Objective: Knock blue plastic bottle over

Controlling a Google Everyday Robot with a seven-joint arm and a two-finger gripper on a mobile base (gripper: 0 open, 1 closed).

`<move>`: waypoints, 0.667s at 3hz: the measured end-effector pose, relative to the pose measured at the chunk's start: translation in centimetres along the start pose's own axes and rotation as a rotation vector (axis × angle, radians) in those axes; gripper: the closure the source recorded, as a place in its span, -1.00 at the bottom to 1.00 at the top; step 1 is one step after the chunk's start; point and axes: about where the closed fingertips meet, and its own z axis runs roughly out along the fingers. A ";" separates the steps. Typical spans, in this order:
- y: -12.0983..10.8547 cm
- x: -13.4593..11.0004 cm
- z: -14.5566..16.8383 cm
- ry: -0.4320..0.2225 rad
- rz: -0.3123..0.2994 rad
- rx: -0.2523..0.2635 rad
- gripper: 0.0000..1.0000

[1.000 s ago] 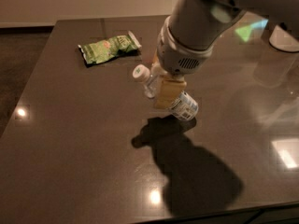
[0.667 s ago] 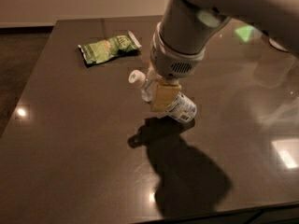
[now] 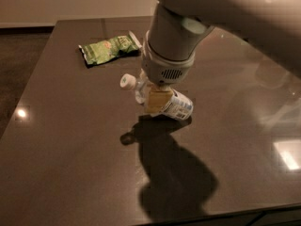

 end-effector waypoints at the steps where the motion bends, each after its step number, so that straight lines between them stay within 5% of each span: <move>1: 0.5 -0.6 0.7 0.001 -0.014 -0.019 -1.00; 2: 1.9 -0.5 1.6 -0.006 -0.022 -0.052 -1.00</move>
Offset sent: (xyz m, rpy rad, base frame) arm -0.0164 0.0119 -0.0258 -0.0269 0.0599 0.0455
